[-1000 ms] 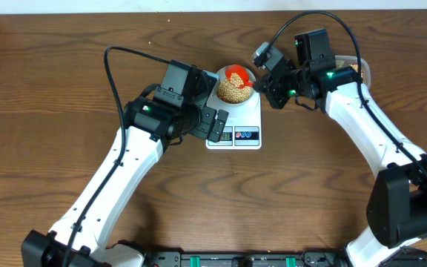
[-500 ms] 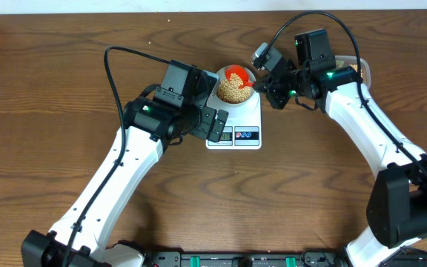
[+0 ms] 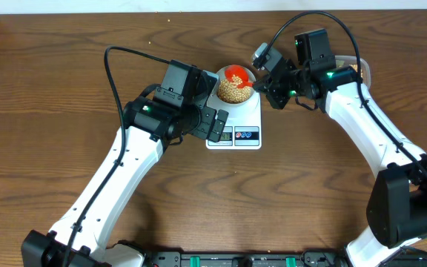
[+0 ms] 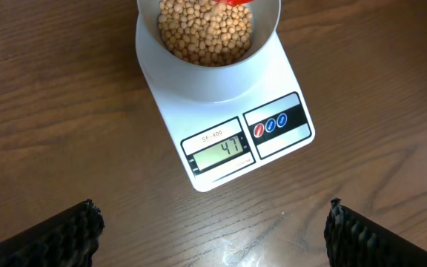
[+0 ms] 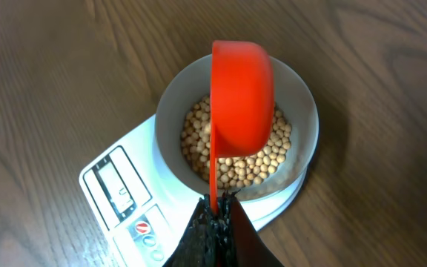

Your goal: Scoop item into bowl and weigh 50g on scale

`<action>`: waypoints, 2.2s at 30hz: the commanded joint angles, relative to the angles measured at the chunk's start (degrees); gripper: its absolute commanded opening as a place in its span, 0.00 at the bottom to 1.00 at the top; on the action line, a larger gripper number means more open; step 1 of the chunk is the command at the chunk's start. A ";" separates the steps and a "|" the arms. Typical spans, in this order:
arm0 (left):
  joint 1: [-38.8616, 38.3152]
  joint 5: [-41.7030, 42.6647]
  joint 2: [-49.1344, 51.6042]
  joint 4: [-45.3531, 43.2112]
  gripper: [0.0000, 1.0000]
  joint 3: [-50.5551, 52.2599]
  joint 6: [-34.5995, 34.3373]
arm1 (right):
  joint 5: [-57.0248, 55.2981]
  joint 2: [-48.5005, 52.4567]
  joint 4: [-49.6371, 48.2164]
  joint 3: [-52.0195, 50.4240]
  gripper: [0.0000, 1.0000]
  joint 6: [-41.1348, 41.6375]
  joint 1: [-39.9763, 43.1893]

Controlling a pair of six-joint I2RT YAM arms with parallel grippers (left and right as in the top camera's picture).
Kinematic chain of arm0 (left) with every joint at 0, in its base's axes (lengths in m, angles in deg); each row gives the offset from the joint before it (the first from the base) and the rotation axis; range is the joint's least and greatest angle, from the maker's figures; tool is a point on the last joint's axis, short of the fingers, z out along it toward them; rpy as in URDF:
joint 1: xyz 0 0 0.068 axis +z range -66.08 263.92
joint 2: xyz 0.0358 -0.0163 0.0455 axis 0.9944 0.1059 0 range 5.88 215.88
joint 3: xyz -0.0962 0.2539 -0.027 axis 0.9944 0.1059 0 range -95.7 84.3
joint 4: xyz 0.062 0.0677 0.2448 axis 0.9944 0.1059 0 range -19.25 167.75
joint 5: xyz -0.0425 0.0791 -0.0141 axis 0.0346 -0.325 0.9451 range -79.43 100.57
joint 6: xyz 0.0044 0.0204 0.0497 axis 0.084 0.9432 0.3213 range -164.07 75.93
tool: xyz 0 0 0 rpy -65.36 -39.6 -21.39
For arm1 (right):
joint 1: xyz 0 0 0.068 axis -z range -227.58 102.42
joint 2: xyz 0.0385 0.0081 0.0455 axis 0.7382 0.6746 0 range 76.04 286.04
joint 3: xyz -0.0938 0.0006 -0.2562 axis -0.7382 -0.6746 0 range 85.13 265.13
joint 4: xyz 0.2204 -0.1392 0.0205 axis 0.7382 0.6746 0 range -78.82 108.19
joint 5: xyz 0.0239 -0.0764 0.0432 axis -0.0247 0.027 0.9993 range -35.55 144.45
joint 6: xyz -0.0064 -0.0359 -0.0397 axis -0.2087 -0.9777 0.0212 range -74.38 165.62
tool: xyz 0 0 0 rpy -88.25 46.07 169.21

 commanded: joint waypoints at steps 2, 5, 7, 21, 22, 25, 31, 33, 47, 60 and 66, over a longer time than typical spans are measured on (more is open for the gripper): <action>0.24 -0.76 -0.22 -0.02 0.98 0.55 -0.04 | 0.87 -1.46 -0.37 0.92 0.01 6.34 -0.31; 0.24 -0.76 -0.22 -0.02 0.98 0.55 -0.04 | 3.06 -1.46 -1.01 0.92 0.01 10.75 0.39; 0.24 -0.76 -0.22 -0.02 0.98 0.55 -0.04 | 4.85 -1.46 -1.42 0.92 0.01 12.70 1.03; 0.24 -0.76 -0.22 -0.02 0.98 0.55 -0.04 | 7.26 -1.46 -1.81 0.92 0.01 14.67 2.27; 0.24 -0.76 -0.22 -0.02 0.98 0.55 -0.04 | 7.26 -1.46 -1.81 0.92 0.01 14.67 2.27; 0.24 -0.76 -0.22 -0.02 0.98 0.55 -0.04 | 7.23 -1.46 -1.84 0.92 0.01 14.67 2.29; 0.24 -0.76 -0.22 -0.02 0.98 0.55 -0.04 | 7.23 -1.46 -1.81 0.92 0.01 14.64 2.27; 0.24 -0.76 -0.22 -0.02 0.98 0.55 -0.04 | 7.23 -1.46 -1.81 0.92 0.01 14.64 2.27; 0.24 -0.76 -0.22 -0.02 0.98 0.55 -0.04 | 14.12 -2.12 -1.90 0.96 0.01 16.65 5.66; 0.24 -0.76 -0.22 -0.02 0.98 0.55 -0.04 | 1.01 -10.49 5.20 0.96 0.01 18.71 21.09; 0.24 -0.76 -0.22 -0.02 0.98 0.55 -0.04 | -13.88 -12.33 9.60 0.96 0.01 18.64 24.39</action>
